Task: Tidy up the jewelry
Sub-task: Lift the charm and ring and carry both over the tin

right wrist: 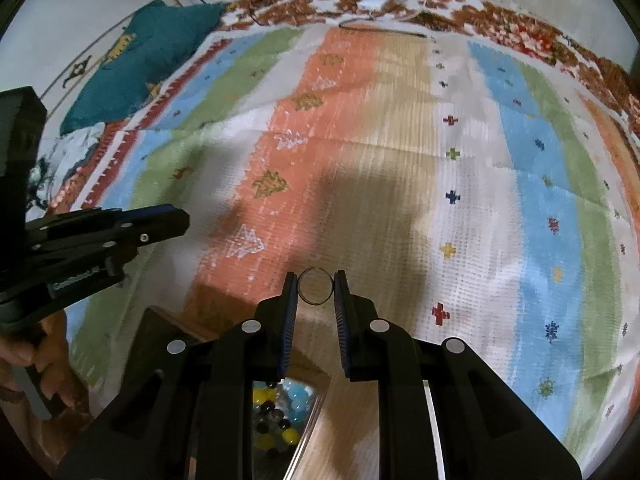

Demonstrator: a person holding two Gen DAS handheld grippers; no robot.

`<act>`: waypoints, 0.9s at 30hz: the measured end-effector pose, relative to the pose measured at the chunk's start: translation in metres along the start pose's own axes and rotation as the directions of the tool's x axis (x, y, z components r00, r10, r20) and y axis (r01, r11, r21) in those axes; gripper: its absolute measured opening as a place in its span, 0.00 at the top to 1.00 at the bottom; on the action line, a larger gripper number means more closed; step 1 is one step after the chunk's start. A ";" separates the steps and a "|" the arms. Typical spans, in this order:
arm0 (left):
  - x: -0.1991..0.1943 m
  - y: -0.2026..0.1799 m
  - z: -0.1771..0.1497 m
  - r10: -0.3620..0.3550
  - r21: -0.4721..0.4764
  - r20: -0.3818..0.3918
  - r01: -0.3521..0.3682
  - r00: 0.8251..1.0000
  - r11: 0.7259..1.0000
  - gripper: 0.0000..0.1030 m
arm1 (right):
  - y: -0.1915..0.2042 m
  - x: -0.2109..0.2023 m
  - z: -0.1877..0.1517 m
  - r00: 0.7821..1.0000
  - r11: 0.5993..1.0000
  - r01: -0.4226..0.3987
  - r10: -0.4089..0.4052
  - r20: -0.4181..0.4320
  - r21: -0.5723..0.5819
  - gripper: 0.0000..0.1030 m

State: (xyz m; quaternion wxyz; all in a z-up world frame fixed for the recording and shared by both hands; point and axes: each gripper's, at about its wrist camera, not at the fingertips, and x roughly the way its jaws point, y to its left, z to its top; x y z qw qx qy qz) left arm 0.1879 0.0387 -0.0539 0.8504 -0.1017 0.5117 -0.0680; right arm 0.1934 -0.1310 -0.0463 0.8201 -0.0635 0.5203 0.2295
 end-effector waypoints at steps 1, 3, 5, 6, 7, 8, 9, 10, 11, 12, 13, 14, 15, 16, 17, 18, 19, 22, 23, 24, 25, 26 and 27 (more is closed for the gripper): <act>-0.004 -0.002 -0.001 -0.006 0.008 0.013 0.006 1.000 1.000 0.84 | 0.002 -0.004 -0.001 1.000 1.000 -0.002 0.002 0.010 -0.007 0.81; -0.010 -0.003 -0.004 -0.010 0.017 0.026 0.010 1.000 1.000 0.84 | 0.004 -0.009 -0.003 1.000 1.000 -0.003 0.003 0.022 -0.019 0.81; -0.016 -0.006 -0.006 -0.018 0.022 0.038 0.017 0.999 1.000 0.84 | 0.007 -0.014 -0.004 0.999 1.000 -0.002 0.003 0.033 -0.029 0.81; -0.018 -0.006 -0.007 -0.020 0.024 0.042 0.019 0.999 1.000 0.84 | 0.008 -0.016 -0.005 0.999 0.999 -0.003 0.005 0.036 -0.032 0.81; -0.021 -0.008 -0.009 -0.023 0.029 0.047 0.021 0.999 0.999 0.84 | 0.009 -0.017 -0.006 0.999 0.999 -0.005 0.006 0.038 -0.035 0.81; -0.023 -0.009 -0.011 -0.024 0.033 0.051 0.023 0.998 0.999 0.84 | 0.010 -0.019 -0.008 0.999 0.999 -0.004 0.006 0.042 -0.037 0.81; -0.025 -0.010 -0.012 -0.025 0.037 0.055 0.023 0.998 0.999 0.84 | 0.011 -0.020 -0.009 0.999 0.999 -0.004 0.006 0.043 -0.038 0.81; -0.028 -0.012 -0.014 -0.027 0.042 0.061 0.024 0.998 0.999 0.84 | 0.012 -0.021 -0.010 0.999 0.999 -0.006 0.007 0.044 -0.039 0.81; -0.030 -0.013 -0.016 -0.029 0.047 0.066 0.026 0.997 0.999 0.84 | 0.013 -0.023 -0.012 0.999 0.999 -0.009 0.011 0.047 -0.040 0.81; -0.032 -0.014 -0.017 -0.033 0.049 0.071 0.029 0.997 0.998 0.84 | 0.013 -0.024 -0.013 0.999 0.999 -0.013 0.015 0.050 -0.042 0.81; -0.035 -0.015 -0.019 -0.038 0.051 0.079 0.034 0.996 0.998 0.84 | 0.014 -0.024 -0.015 0.999 0.999 -0.013 0.015 0.052 -0.042 0.81; -0.038 -0.015 -0.021 -0.039 0.055 0.086 0.034 0.996 0.998 0.84 | 0.014 -0.025 -0.016 0.998 0.999 -0.013 0.015 0.054 -0.040 0.81; -0.041 -0.017 -0.022 -0.036 0.061 0.093 0.031 0.995 0.998 0.84 | 0.014 -0.026 -0.018 0.998 0.999 -0.015 0.017 0.056 -0.038 0.81; -0.044 -0.019 -0.024 -0.035 0.071 0.102 0.028 0.994 0.997 0.84 | 0.014 -0.027 -0.019 0.998 0.999 -0.019 0.021 0.058 -0.036 0.81; -0.047 -0.021 -0.027 -0.041 0.079 0.106 0.032 0.994 0.996 0.84 | 0.015 -0.029 -0.020 0.998 0.999 -0.022 0.025 0.062 -0.036 0.81; -0.048 -0.023 -0.028 -0.044 0.083 0.108 0.035 0.993 0.996 0.84 | 0.016 -0.032 -0.021 0.997 0.999 -0.027 0.030 0.067 -0.037 0.81; -0.050 -0.024 -0.030 -0.049 0.088 0.111 0.039 0.993 0.995 0.84 | 0.016 -0.034 -0.023 0.997 0.999 -0.031 0.034 0.072 -0.037 0.81; -0.055 -0.028 -0.036 -0.058 0.101 0.117 0.047 0.991 0.994 0.84 | 0.019 -0.041 -0.026 0.995 0.998 -0.046 0.049 0.085 -0.041 0.81; -0.057 -0.029 -0.039 -0.060 0.105 0.119 0.047 0.991 0.993 0.84 | 0.020 -0.043 -0.028 0.995 0.998 -0.049 0.053 0.089 -0.046 0.81; -0.057 -0.030 -0.040 -0.061 0.107 0.120 0.048 0.991 0.993 0.84 | 0.022 -0.044 -0.029 0.994 0.998 -0.050 0.054 0.092 -0.050 0.81; -0.058 -0.031 -0.042 -0.064 0.110 0.120 0.051 0.991 0.993 0.84 | 0.023 -0.045 -0.030 0.994 0.997 -0.050 0.055 0.092 -0.052 0.81; -0.059 -0.032 -0.044 -0.066 0.112 0.121 0.053 0.990 0.992 0.84 | 0.024 -0.046 -0.032 0.994 0.997 -0.052 0.056 0.093 -0.053 0.81; -0.060 -0.032 -0.046 -0.067 0.113 0.122 0.053 0.990 0.992 0.84 | 0.024 -0.046 -0.033 0.994 0.997 -0.052 0.057 0.093 -0.053 0.81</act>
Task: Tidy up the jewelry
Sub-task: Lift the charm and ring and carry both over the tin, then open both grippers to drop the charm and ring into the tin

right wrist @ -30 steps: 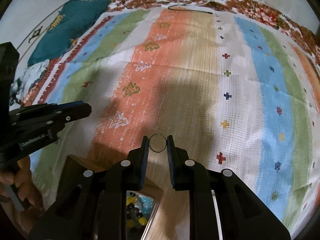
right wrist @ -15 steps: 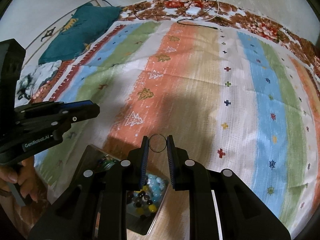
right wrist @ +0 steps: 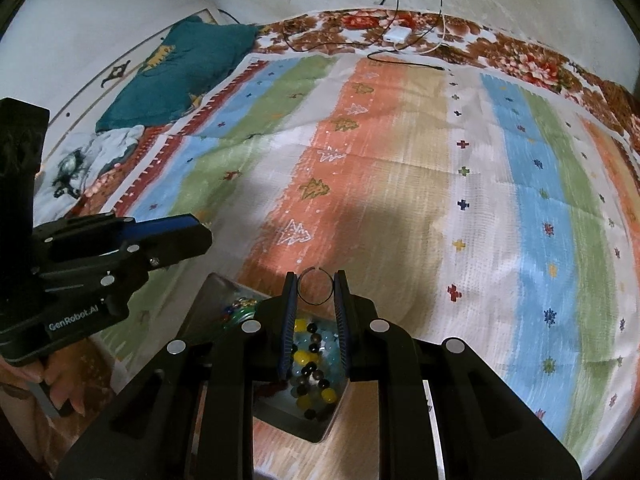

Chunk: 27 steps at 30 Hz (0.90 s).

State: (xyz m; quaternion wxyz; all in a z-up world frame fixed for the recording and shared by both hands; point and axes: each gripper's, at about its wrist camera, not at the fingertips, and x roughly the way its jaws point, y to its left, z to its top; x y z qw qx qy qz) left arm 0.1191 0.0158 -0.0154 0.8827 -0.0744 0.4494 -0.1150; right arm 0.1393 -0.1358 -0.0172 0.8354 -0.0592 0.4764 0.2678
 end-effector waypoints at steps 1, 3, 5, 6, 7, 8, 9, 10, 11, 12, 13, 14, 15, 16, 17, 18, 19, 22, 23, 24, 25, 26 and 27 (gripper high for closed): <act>-0.001 -0.001 -0.002 0.000 0.000 0.001 0.000 1.000 1.000 0.84 | 0.000 0.000 -0.001 1.000 1.000 -0.001 0.001 0.000 0.000 0.81; -0.003 -0.001 -0.003 -0.002 -0.001 0.001 0.002 1.000 1.000 0.84 | 0.001 -0.003 -0.003 1.000 1.000 -0.008 0.008 0.001 -0.002 0.81; -0.006 -0.002 -0.007 -0.004 -0.004 0.004 0.004 1.000 1.000 0.84 | 0.004 -0.006 -0.006 1.000 1.000 -0.016 0.016 0.005 -0.007 0.81; -0.007 -0.003 -0.008 -0.006 -0.005 0.004 0.006 1.000 1.000 0.84 | 0.005 -0.008 -0.008 1.000 1.000 -0.022 0.022 0.007 -0.010 0.81; -0.008 -0.003 -0.010 -0.008 -0.006 0.005 0.008 1.000 1.000 0.84 | 0.006 -0.009 -0.009 1.000 1.000 -0.027 0.027 0.008 -0.011 0.81; -0.009 -0.003 -0.012 -0.009 -0.007 0.005 0.009 1.000 1.000 0.84 | 0.007 -0.010 -0.010 0.999 0.999 -0.035 0.036 0.009 -0.011 0.81; -0.009 -0.004 -0.013 -0.008 -0.009 0.004 0.008 1.000 1.000 0.84 | 0.008 -0.011 -0.012 0.999 0.999 -0.042 0.042 0.011 -0.010 0.81; -0.010 -0.005 -0.015 -0.008 -0.011 0.003 0.008 1.000 1.000 0.84 | 0.009 -0.012 -0.013 0.999 0.999 -0.050 0.050 0.012 -0.009 0.81; -0.010 -0.005 -0.016 -0.009 -0.012 0.003 0.009 1.000 1.000 0.84 | 0.011 -0.013 -0.014 0.998 0.998 -0.056 0.056 0.011 -0.012 0.81; -0.011 -0.006 -0.017 -0.010 -0.011 0.003 0.010 1.000 1.000 0.84 | 0.012 -0.013 -0.015 0.998 0.998 -0.060 0.060 0.011 -0.014 0.81; -0.011 -0.007 -0.019 -0.011 -0.012 0.003 0.011 1.000 1.000 0.84 | 0.013 -0.014 -0.016 0.998 0.998 -0.062 0.063 0.010 -0.015 0.81; -0.011 -0.007 -0.019 -0.010 -0.014 0.002 0.010 1.000 1.000 0.84 | 0.014 -0.014 -0.017 0.998 0.998 -0.069 0.069 0.009 -0.015 0.81; -0.011 -0.008 -0.020 -0.010 -0.017 0.001 0.010 1.000 1.000 0.84 | 0.014 -0.015 -0.018 0.997 0.997 -0.072 0.072 0.008 -0.013 0.81; -0.011 -0.008 -0.021 -0.011 -0.020 0.000 0.011 1.000 1.000 0.84 | 0.014 -0.015 -0.019 0.997 0.997 -0.077 0.077 0.007 -0.011 0.81; -0.012 -0.008 -0.023 -0.014 -0.023 -0.003 0.013 1.000 1.000 0.84 | 0.014 -0.015 -0.021 0.996 0.996 -0.084 0.084 0.004 -0.008 0.81; -0.012 -0.008 -0.024 -0.016 -0.026 -0.005 0.016 1.000 1.000 0.83 | 0.015 -0.015 -0.022 0.996 0.996 -0.091 0.091 0.001 -0.007 0.81; -0.012 -0.008 -0.025 -0.016 -0.033 -0.003 0.016 1.000 0.999 0.76 | 0.015 -0.015 -0.023 0.995 0.995 -0.100 0.100 -0.002 -0.007 0.81; -0.015 -0.006 -0.027 -0.020 -0.046 0.004 0.020 1.000 0.999 0.61 | 0.016 -0.017 -0.027 0.993 0.993 -0.118 0.118 -0.003 0.000 0.70; -0.016 -0.005 -0.028 -0.019 -0.052 0.007 0.019 1.000 0.998 0.60 | 0.016 -0.019 -0.029 0.993 0.993 -0.116 0.116 0.002 -0.001 0.65; -0.017 -0.004 -0.028 -0.017 -0.058 0.009 0.017 1.000 0.998 0.56 | 0.016 -0.021 -0.030 0.993 0.994 -0.114 0.114 0.007 -0.003 0.63; -0.019 -0.003 -0.030 -0.014 -0.067 0.011 0.015 1.000 0.998 0.53 | 0.016 -0.023 -0.032 0.994 0.994 -0.110 0.110 0.011 -0.005 0.62; -0.020 -0.001 -0.031 -0.012 -0.072 0.013 0.013 1.000 0.997 0.51 | 0.017 -0.026 -0.034 0.995 0.995 -0.100 0.100 0.017 -0.006 0.60; -0.023 0.000 -0.032 -0.011 -0.078 0.018 0.012 1.000 0.997 0.48 | 0.016 -0.028 -0.037 0.996 0.996 -0.090 0.090 0.024 -0.007 0.58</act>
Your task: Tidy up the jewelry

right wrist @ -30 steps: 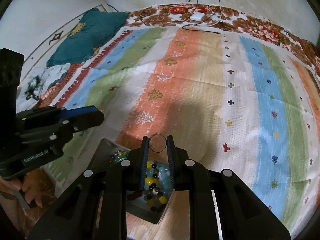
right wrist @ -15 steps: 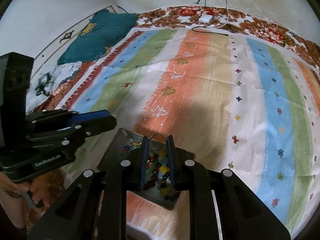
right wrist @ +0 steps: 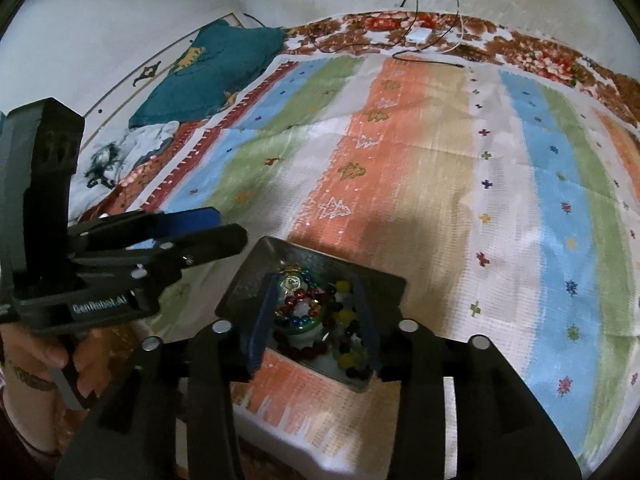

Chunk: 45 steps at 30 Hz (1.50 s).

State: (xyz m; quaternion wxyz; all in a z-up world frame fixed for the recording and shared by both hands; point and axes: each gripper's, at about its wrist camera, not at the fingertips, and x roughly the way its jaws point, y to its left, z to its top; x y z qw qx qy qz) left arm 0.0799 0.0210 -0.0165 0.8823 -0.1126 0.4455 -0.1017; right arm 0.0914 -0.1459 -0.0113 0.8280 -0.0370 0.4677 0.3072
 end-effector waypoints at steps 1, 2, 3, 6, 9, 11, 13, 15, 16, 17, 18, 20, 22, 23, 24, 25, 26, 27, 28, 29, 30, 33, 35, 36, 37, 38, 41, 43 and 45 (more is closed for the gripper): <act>-0.001 0.001 -0.001 0.001 -0.005 0.002 -0.001 1.000 1.000 0.44 | 0.000 -0.002 -0.002 1.000 1.000 0.009 -0.009 0.004 -0.002 0.56; -0.003 0.002 -0.002 0.001 -0.010 0.004 -0.001 1.000 1.000 0.42 | 0.001 -0.004 -0.004 1.000 1.000 0.016 -0.016 0.008 -0.006 0.52; -0.005 0.004 -0.004 0.003 -0.016 0.007 -0.003 1.000 1.000 0.40 | 0.001 -0.006 -0.006 1.000 1.000 0.021 -0.021 0.012 -0.008 0.50; -0.009 0.006 -0.008 0.002 -0.025 0.011 -0.002 1.000 1.000 0.35 | 0.001 -0.012 -0.011 0.999 0.999 0.039 -0.038 0.027 -0.016 0.44; -0.013 0.005 -0.014 0.006 -0.019 0.015 -0.006 1.000 1.000 0.27 | 0.002 -0.017 -0.016 0.998 0.998 0.052 -0.052 0.040 -0.017 0.39; -0.016 0.001 -0.017 0.027 0.008 0.024 -0.027 0.999 1.000 0.21 | 0.001 -0.020 -0.019 0.998 0.999 0.050 -0.050 0.044 -0.015 0.34; -0.019 -0.004 -0.021 0.047 0.034 0.040 -0.049 0.998 0.998 0.15 | 0.001 -0.022 -0.021 0.998 0.999 0.051 -0.051 0.047 -0.016 0.31; -0.021 -0.004 -0.024 0.043 0.039 0.037 -0.045 0.998 0.998 0.13 | 0.001 -0.025 -0.024 0.997 0.999 0.052 -0.052 0.056 -0.010 0.25; -0.021 -0.004 -0.024 0.045 0.040 0.036 -0.046 0.998 0.998 0.11 | 0.000 -0.026 -0.025 0.997 0.999 0.053 -0.052 0.061 -0.007 0.23; -0.021 -0.004 -0.026 0.050 0.042 0.035 -0.052 0.998 0.998 0.10 | 0.000 -0.028 -0.026 0.996 0.999 0.054 -0.054 0.066 -0.006 0.21; -0.022 -0.004 -0.027 0.053 0.043 0.035 -0.055 0.998 0.998 0.09 | 0.000 -0.029 -0.027 0.996 0.998 0.058 -0.057 0.071 -0.007 0.18; -0.023 -0.004 -0.029 0.056 0.042 0.034 -0.058 0.998 0.997 0.07 | 0.000 -0.032 -0.030 0.995 0.998 0.065 -0.064 0.081 -0.010 0.16; -0.024 -0.005 -0.031 0.058 0.041 0.033 -0.059 0.998 0.997 0.06 | 0.001 -0.035 -0.032 0.994 0.998 0.062 -0.061 0.086 -0.012 0.13; -0.024 -0.005 -0.032 0.061 0.043 0.034 -0.062 0.998 0.997 0.06 | 0.001 -0.037 -0.034 0.994 0.998 0.059 -0.058 0.090 -0.010 0.12; -0.025 -0.006 -0.034 0.071 0.048 0.035 -0.073 0.997 0.996 0.06 | 0.000 -0.038 -0.036 0.994 0.998 0.059 -0.058 0.092 -0.009 0.11; -0.025 -0.008 -0.036 0.081 0.053 0.036 -0.083 0.996 0.995 0.06 | 0.000 -0.038 -0.037 0.994 0.998 0.059 -0.058 0.093 -0.009 0.10; -0.024 -0.008 -0.037 0.088 0.058 0.034 -0.090 0.996 0.994 0.06 | 0.000 -0.039 -0.039 0.994 0.998 0.064 -0.063 0.094 -0.013 0.10; -0.024 -0.010 -0.039 0.092 0.063 0.032 -0.094 0.995 0.994 0.06 | 0.001 -0.040 -0.041 0.993 0.998 0.068 -0.066 0.096 -0.016 0.08; -0.024 -0.011 -0.040 0.094 0.068 0.030 -0.096 0.995 0.993 0.06 | 0.001 -0.040 -0.042 0.993 0.998 0.068 -0.066 0.096 -0.017 0.07; -0.025 -0.012 -0.042 0.097 0.072 0.031 -0.099 0.995 0.992 0.06 | 0.001 -0.041 -0.043 0.993 0.998 0.067 -0.065 0.097 -0.017 0.06; -0.026 -0.013 -0.043 0.100 0.075 0.033 -0.102 0.994 0.992 0.06 | 0.001 -0.042 -0.044 0.993 0.998 0.067 -0.065 0.100 -0.017 0.06; -0.030 -0.015 -0.047 0.106 0.084 0.051 -0.110 0.993 0.990 0.06 | 0.002 -0.045 -0.047 0.992 0.998 0.066 -0.064 0.112 -0.015 0.06; -0.033 -0.017 -0.049 0.110 0.086 0.067 -0.115 0.992 0.990 0.06 | 0.002 -0.047 -0.049 0.991 0.998 0.068 -0.066 0.117 -0.013 0.05; -0.035 -0.017 -0.050 0.114 0.088 0.076 -0.121 0.991 0.989 0.06 | 0.002 -0.047 -0.050 0.991 0.998 0.069 -0.067 0.120 -0.013 0.05; -0.036 -0.019 -0.051 0.115 0.089 0.080 -0.122 0.990 0.989 0.06 | 0.003 -0.048 -0.051 0.990 0.997 0.070 -0.068 0.123 -0.015 0.05; -0.038 -0.020 -0.052 0.113 0.092 0.086 -0.121 0.990 0.988 0.06 | 0.004 -0.049 -0.052 0.990 0.997 0.071 -0.068 0.125 -0.017 0.05; -0.042 -0.024 -0.055 0.125 0.107 0.116 -0.138 0.985 0.985 0.06 | 0.006 -0.053 -0.056 0.987 0.997 0.076 -0.072 0.141 -0.023 0.05; -0.046 -0.026 -0.056 0.130 0.112 0.136 -0.145 0.982 0.983 0.06 | 0.007 -0.055 -0.057 0.986 0.997 0.078 -0.075 0.151 -0.017 0.05; -0.048 -0.026 -0.057 0.121 0.107 0.144 -0.137 0.982 0.985 0.06 | 0.006 -0.059 -0.059 0.982 0.996 0.088 -0.086 0.166 -0.006 0.05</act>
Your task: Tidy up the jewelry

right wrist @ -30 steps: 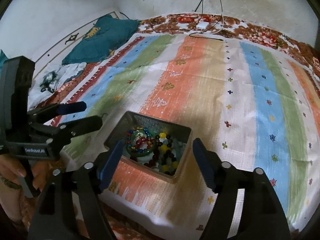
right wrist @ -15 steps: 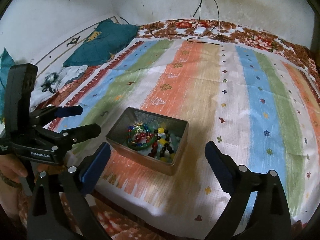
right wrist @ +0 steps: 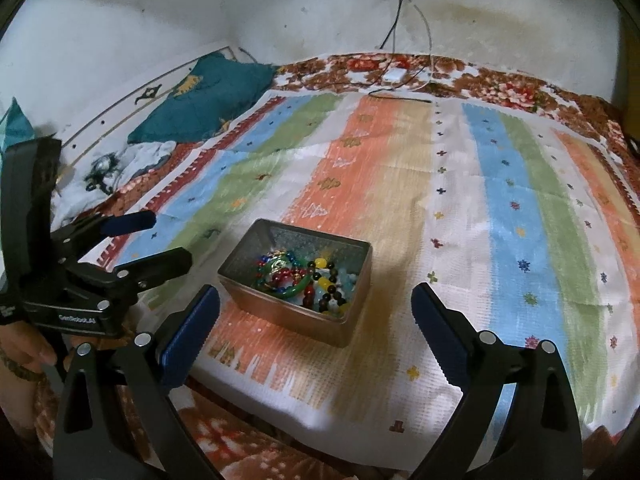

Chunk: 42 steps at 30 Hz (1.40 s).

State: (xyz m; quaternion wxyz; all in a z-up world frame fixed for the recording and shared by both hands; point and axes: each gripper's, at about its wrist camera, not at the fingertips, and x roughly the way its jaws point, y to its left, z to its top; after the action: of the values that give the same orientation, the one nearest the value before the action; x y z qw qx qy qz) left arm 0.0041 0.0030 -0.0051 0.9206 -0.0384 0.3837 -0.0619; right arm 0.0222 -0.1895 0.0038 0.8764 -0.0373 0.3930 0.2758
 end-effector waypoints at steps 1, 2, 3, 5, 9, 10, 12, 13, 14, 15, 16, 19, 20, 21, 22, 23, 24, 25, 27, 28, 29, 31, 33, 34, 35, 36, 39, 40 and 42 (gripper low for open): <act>-0.001 0.001 0.000 -0.011 -0.008 -0.001 0.011 1.000 1.000 0.06 | -0.001 -0.002 0.000 1.000 1.000 0.001 -0.001 0.008 0.004 0.05; -0.001 0.002 -0.001 -0.015 -0.013 -0.001 0.015 1.000 1.000 0.06 | -0.001 -0.004 -0.001 1.000 1.000 0.001 -0.001 0.016 0.010 0.05; -0.002 0.002 -0.001 -0.016 -0.019 0.001 0.016 1.000 1.000 0.06 | -0.002 -0.005 -0.001 1.000 1.000 0.002 -0.002 0.020 0.015 0.05; -0.005 0.003 -0.002 -0.009 -0.024 0.011 0.009 1.000 1.000 0.06 | -0.003 -0.007 -0.003 1.000 1.000 0.004 -0.005 0.028 0.020 0.05; -0.009 0.003 -0.005 -0.018 -0.036 0.028 0.019 0.999 0.999 0.06 | -0.002 -0.007 -0.004 1.000 1.000 0.007 -0.007 0.027 0.020 0.05; -0.010 0.003 -0.006 -0.020 -0.037 0.027 0.021 0.999 0.999 0.06 | -0.002 -0.007 -0.004 1.000 1.000 0.006 -0.006 0.025 0.021 0.05; -0.010 0.002 -0.007 -0.020 -0.035 0.027 0.021 0.999 0.999 0.06 | -0.002 -0.007 -0.005 1.000 1.000 0.007 -0.007 0.022 0.023 0.05; -0.011 0.000 -0.008 -0.018 -0.029 0.028 0.019 0.999 0.999 0.06 | -0.002 -0.007 -0.005 1.000 1.000 0.007 -0.008 0.021 0.023 0.05; -0.011 0.000 -0.008 -0.017 -0.026 0.030 0.018 0.999 0.999 0.06 | -0.001 -0.007 -0.006 1.000 1.000 0.006 -0.006 0.019 0.022 0.05; -0.011 0.000 -0.008 -0.014 -0.023 0.032 0.015 0.999 1.000 0.06 | -0.001 -0.007 -0.006 1.000 1.000 0.006 -0.007 0.017 0.021 0.05; -0.012 -0.001 -0.009 -0.007 -0.016 0.036 0.007 0.999 1.000 0.06 | 0.000 -0.007 -0.007 1.000 1.000 0.007 -0.007 0.015 0.019 0.05; -0.014 -0.004 -0.011 0.001 0.002 0.047 -0.001 0.999 1.000 0.06 | 0.000 -0.009 -0.009 1.000 1.000 0.008 -0.008 0.015 0.021 0.05; -0.015 -0.005 -0.011 -0.002 0.005 0.049 0.002 0.999 1.000 0.06 | 0.000 -0.009 -0.010 1.000 1.000 0.010 -0.010 0.016 0.024 0.05; -0.015 -0.005 -0.010 -0.005 0.005 0.051 0.005 0.999 1.000 0.06 | 0.000 -0.010 -0.010 1.000 1.000 0.010 -0.011 0.017 0.027 0.05; -0.015 -0.005 -0.010 -0.010 0.003 0.051 0.010 0.999 1.000 0.06 | 0.000 -0.010 -0.011 1.000 0.999 0.010 -0.011 0.018 0.030 0.05; -0.015 -0.005 -0.011 -0.011 0.002 0.050 0.011 0.999 1.000 0.06 | 0.000 -0.011 -0.011 1.000 0.999 0.011 -0.012 0.021 0.032 0.05; -0.015 -0.004 -0.011 -0.011 0.002 0.049 0.011 0.999 1.000 0.06 | 0.000 -0.012 -0.012 1.000 0.999 0.014 -0.014 0.026 0.032 0.05; -0.015 -0.005 -0.011 -0.010 0.003 0.049 0.009 0.999 1.000 0.06 | 0.001 -0.012 -0.012 0.999 0.999 0.015 -0.016 0.029 0.032 0.05; -0.015 -0.005 -0.011 -0.009 0.003 0.050 0.009 0.999 1.000 0.06 | 0.002 -0.012 -0.012 0.999 0.999 0.019 -0.019 0.031 0.029 0.05; -0.015 -0.005 -0.011 -0.009 0.005 0.050 0.009 0.999 1.000 0.06 | 0.002 -0.012 -0.012 0.999 0.999 0.022 -0.023 0.032 0.026 0.05; -0.014 -0.005 -0.012 -0.008 0.006 0.050 0.008 0.999 1.000 0.06 | 0.003 -0.012 -0.013 0.999 0.999 0.026 -0.027 0.034 0.021 0.05; -0.014 -0.006 -0.012 -0.006 0.007 0.049 0.006 0.999 1.000 0.06 | 0.004 -0.012 -0.013 0.999 0.999 0.028 -0.029 0.036 0.016 0.05; -0.014 -0.006 -0.012 -0.007 0.007 0.049 0.007 0.999 1.000 0.06 | 0.004 -0.012 -0.013 0.999 0.999 0.028 -0.028 0.035 0.017 0.05; -0.014 -0.006 -0.011 -0.008 0.005 0.050 0.007 0.999 1.000 0.06 | 0.004 -0.012 -0.013 0.999 0.999 0.028 -0.029 0.035 0.017 0.05; -0.014 -0.006 -0.012 -0.008 0.006 0.050 0.007 0.999 1.000 0.06 | 0.004 -0.012 -0.013 0.999 0.999 0.029 -0.029 0.036 0.016 0.05; -0.015 -0.007 -0.011 -0.009 0.004 0.051 0.008 0.999 1.000 0.06 | 0.004 -0.012 -0.013 0.999 0.999 0.029 -0.029 0.035 0.016 0.05; -0.014 -0.007 -0.011 -0.012 0.005 0.050 0.012 0.999 1.000 0.06 | 0.004 -0.012 -0.013 0.999 0.999 0.031 -0.031 0.036 0.014 0.05; -0.014 -0.006 -0.012 -0.011 0.007 0.050 0.011 0.999 1.000 0.06 | 0.004 -0.012 -0.013 0.999 0.999 0.031 -0.032 0.037 0.014 0.05; -0.014 -0.007 -0.011 -0.012 0.007 0.050 0.011 0.999 1.000 0.06 | 0.004 -0.012 -0.013 0.999 0.999 0.031 -0.031 0.037 0.014 0.05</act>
State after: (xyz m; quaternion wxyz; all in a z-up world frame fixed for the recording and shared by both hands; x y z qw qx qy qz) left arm -0.0145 -0.0017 -0.0023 0.9296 -0.0390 0.3603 -0.0676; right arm 0.0050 -0.1951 0.0039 0.8880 -0.0325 0.3778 0.2603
